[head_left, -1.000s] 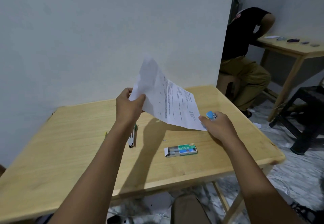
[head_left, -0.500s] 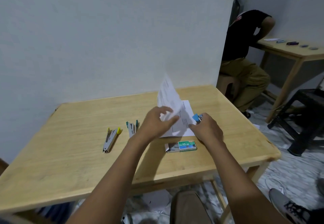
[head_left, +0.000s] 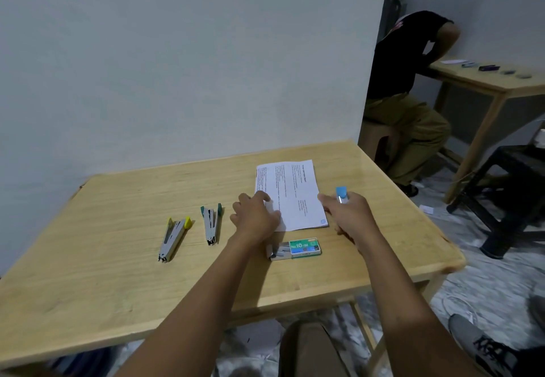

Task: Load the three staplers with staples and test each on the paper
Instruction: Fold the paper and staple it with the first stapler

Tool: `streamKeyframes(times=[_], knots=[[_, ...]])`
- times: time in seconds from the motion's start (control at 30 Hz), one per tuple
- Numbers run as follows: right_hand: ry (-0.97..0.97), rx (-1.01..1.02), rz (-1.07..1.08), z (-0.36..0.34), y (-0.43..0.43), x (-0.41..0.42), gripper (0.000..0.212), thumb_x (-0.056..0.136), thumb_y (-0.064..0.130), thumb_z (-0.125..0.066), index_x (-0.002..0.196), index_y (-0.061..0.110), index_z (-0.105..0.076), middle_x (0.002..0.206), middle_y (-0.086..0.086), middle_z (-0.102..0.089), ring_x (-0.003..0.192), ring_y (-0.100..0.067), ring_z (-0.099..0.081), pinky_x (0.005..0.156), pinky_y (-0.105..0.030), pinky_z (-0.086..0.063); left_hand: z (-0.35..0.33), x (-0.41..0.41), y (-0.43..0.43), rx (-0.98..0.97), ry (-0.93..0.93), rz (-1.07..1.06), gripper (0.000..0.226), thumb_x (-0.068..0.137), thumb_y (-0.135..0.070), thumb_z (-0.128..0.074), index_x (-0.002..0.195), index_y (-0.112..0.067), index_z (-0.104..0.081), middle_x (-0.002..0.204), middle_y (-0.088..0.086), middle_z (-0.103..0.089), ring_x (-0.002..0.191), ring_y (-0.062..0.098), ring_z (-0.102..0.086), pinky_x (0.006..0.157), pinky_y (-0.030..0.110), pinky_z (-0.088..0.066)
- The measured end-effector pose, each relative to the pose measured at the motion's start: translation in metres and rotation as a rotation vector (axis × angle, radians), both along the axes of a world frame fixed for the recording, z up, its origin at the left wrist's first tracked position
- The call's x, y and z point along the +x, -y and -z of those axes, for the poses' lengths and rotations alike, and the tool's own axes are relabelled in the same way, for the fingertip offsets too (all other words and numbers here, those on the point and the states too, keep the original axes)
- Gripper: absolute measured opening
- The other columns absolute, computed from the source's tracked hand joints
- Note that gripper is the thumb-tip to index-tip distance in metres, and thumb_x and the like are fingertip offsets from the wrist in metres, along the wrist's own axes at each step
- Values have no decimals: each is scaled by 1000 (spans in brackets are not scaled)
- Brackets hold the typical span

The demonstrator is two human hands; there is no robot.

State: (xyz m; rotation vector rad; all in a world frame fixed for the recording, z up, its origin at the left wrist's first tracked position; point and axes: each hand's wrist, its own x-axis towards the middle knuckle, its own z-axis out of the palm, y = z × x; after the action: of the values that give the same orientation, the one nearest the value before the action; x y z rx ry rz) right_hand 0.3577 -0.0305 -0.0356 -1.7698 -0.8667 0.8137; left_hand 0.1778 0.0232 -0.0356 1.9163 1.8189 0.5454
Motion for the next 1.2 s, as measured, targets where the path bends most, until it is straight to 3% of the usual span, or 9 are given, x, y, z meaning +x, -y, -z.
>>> streamKeyframes(times=[0.1, 0.27, 0.4, 0.5, 0.6, 0.83, 0.97, 1.03, 1.2], knots=[[191, -54, -19, 8, -4, -5, 36, 79, 39, -75, 100, 16, -57, 90, -2, -71, 73, -17, -65, 66, -38, -52, -4, 5, -7, -78, 134, -72, 52, 85, -33, -70, 128, -21, -43, 131, 10, -45, 124, 31, -42, 99, 41, -34], [429, -132, -6, 9, -3, -13, 34, 82, 40, -71, 104, 24, -51, 92, 7, -64, 84, -18, -66, 66, -34, -48, -14, -2, -15, -190, 651, -184, 50, 88, -20, -69, 127, -15, -37, 122, 9, -56, 104, 28, -55, 89, 39, -48], [109, -33, 33, 2, 0, -9, 35, 80, 45, -72, 103, 21, -59, 87, 4, -69, 68, -15, -63, 61, -36, -52, -34, -14, -9, -205, 838, -111, 30, 93, -15, -64, 122, -10, -61, 114, 9, -66, 85, 19, -63, 68, 28, -52], [-157, 3, 21, -17, 11, -6, 41, 80, 53, -71, 101, 19, -65, 79, 4, -66, 55, -13, -46, 50, -28, -42, -45, -28, -3, -229, 997, -78, 14, 92, -9, -65, 105, -11, -68, 110, 10, -72, 88, 22, -71, 79, 37, -59], [-238, -17, -146, -35, 27, -11, 38, 84, 58, -66, 96, 22, -69, 49, 13, -52, 50, -10, -38, 44, -22, -34, -54, -43, 3, -299, 1147, -12, 23, 93, -7, -62, 116, -4, -66, 114, 13, -72, 99, 29, -71, 89, 44, -57], [-300, 171, -181, -56, 41, -49, 15, 89, 29, -70, 98, 16, -71, 70, 6, -69, 44, -4, -44, 43, -18, -36, -74, -75, 25, -352, 1269, 147, 30, 96, -16, -57, 124, -7, -62, 117, 13, -71, 104, 28, -70, 84, 42, -58], [-394, 256, -75, -60, 47, -68, 24, 85, 32, -73, 102, 15, -69, 86, -5, -75, 48, -8, -44, 45, -21, -37, -68, -88, 57, -377, 1432, 273, 40, 89, -42, -61, 117, -14, -65, 101, 4, -72, 84, 19, -68, 80, 36, -51], [-405, 265, -67, -60, 49, -80, 24, 85, 32, -74, 100, 14, -69, 89, -9, -76, 50, -11, -45, 48, -24, -37, -56, -83, 75, -367, 1415, 298, 46, 85, -47, -64, 113, -10, -63, 90, 5, -67, 76, 20, -63, 75, 35, -51], [-329, 269, -199, -59, 62, -108, 22, 88, 31, -71, 104, 16, -71, 87, -2, -78, 57, -9, -58, 46, -22, -39, -47, -73, 97, -136, 1279, 201, 38, 88, -31, -69, 123, -18, -63, 97, 8, -69, 66, 14, -56, 65, 31, -49]])
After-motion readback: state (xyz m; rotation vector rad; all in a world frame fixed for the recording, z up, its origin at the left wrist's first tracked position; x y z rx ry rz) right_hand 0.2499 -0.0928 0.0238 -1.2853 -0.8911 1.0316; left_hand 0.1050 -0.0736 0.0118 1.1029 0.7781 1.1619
